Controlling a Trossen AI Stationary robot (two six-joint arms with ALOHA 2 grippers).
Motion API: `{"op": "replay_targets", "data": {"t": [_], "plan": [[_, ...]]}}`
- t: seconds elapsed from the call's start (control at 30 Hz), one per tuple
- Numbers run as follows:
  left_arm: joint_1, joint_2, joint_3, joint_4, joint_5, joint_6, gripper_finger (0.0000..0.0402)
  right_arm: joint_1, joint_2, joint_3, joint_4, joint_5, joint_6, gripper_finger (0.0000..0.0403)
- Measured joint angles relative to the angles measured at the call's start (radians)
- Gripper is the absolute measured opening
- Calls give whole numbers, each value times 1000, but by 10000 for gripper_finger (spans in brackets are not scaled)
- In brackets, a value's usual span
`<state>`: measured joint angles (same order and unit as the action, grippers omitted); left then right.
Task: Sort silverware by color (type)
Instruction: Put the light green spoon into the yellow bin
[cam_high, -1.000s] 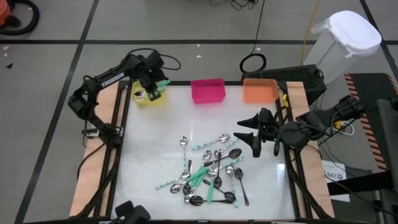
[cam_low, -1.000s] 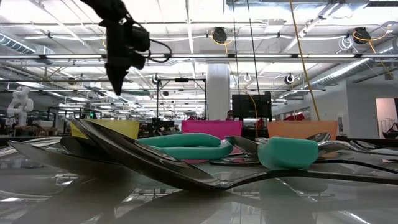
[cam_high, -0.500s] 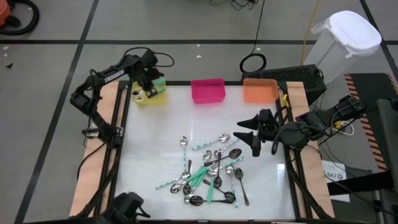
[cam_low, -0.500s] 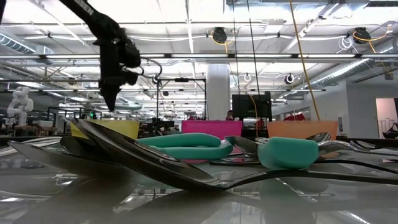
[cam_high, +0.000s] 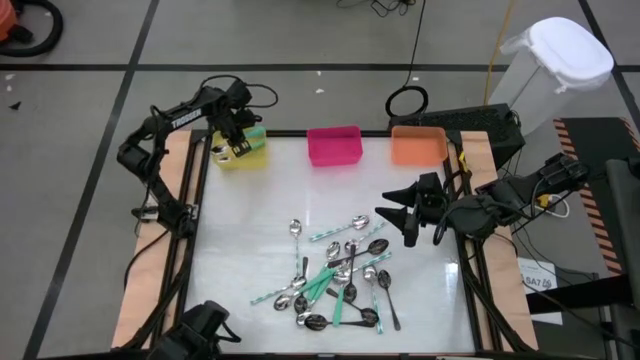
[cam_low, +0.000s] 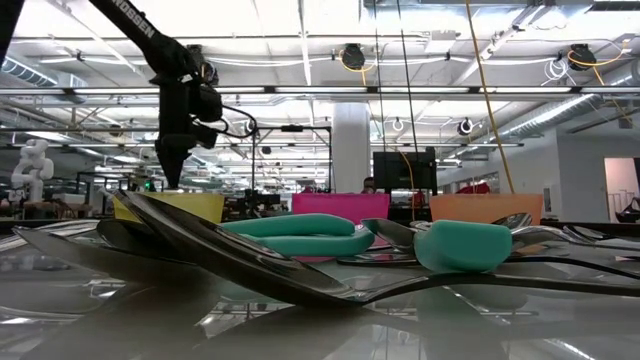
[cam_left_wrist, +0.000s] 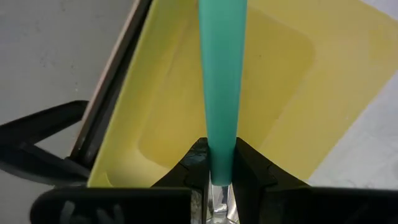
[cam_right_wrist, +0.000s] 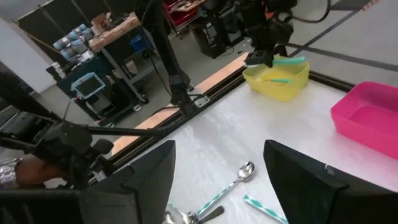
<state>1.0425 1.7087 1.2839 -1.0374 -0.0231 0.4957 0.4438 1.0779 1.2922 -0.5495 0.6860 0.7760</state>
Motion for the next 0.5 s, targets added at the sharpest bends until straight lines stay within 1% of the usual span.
{"op": "replay_targets", "data": {"t": [0.13, 0.23, 0.5], "plan": [[5, 44, 0, -4, 1, 0, 41, 0, 0, 0, 0, 2, -1, 242], [4, 71, 0, -6, 23, -2, 41, 0, 0, 0, 0, 2, 4, 242], [-4, 121, 0, 4, 25, -11, 41, 0, 0, 0, 0, 2, 8, 242]]}}
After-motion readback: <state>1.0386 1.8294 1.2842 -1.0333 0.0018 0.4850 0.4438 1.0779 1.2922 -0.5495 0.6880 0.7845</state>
